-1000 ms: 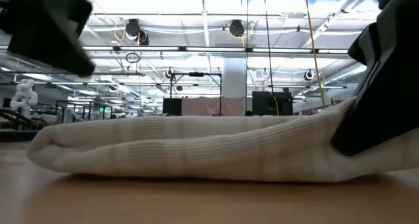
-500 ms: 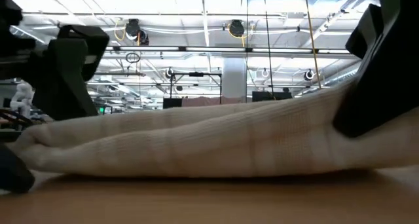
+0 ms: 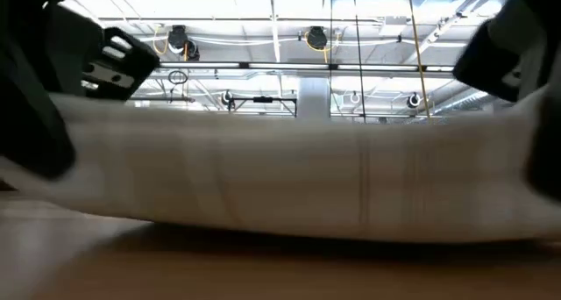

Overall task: Roll towel
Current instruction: Roll the towel

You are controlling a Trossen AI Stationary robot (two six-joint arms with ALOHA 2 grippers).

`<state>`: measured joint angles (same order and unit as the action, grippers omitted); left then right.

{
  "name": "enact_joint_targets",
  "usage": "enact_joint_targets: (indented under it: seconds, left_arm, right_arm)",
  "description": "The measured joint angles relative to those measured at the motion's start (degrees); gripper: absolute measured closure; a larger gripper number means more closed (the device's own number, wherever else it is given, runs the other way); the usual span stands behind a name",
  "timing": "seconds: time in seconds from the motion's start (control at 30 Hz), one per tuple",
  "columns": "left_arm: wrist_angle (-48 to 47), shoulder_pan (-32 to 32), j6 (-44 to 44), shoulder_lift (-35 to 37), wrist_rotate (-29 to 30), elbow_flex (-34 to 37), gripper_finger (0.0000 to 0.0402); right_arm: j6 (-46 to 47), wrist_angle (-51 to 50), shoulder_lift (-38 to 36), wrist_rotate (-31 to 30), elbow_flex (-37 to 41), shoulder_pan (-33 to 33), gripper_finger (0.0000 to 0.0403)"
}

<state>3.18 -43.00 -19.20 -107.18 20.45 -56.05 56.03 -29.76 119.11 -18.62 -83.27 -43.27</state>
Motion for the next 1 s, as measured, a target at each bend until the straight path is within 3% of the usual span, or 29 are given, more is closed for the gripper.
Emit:
enact_joint_targets:
  seconds: [0.27, 0.43, 0.73, 0.9, 1.0]
  left_arm:
    - [-1.9, 9.2, -10.0, 4.4, -25.5, -0.1, 0.0391]
    - [-2.3, 16.9, -9.4, 3.4, -39.0, 0.3, 0.0392]
    - [-3.7, 25.3, -9.0, -1.0, -54.3, 0.3, 0.0392]
    - [-2.9, 27.0, -13.1, -1.4, -63.7, 0.3, 0.0392]
    - [-3.0, 26.7, -13.4, -1.3, -65.4, 0.3, 0.0391]
  right_arm:
    - [-18.3, 2.9, -1.1, 20.2, -0.1, 4.3, 0.0401]
    - [-28.4, 4.4, -1.1, 27.4, 1.4, 7.8, 0.0400]
    - [-19.8, 15.9, -1.2, 27.7, 9.6, 8.6, 0.0399]
    - [-21.3, 22.2, -1.7, 31.1, 9.7, 7.9, 0.0399]
    - [-25.5, 21.2, -3.4, 31.1, 9.7, 7.7, 0.0399]
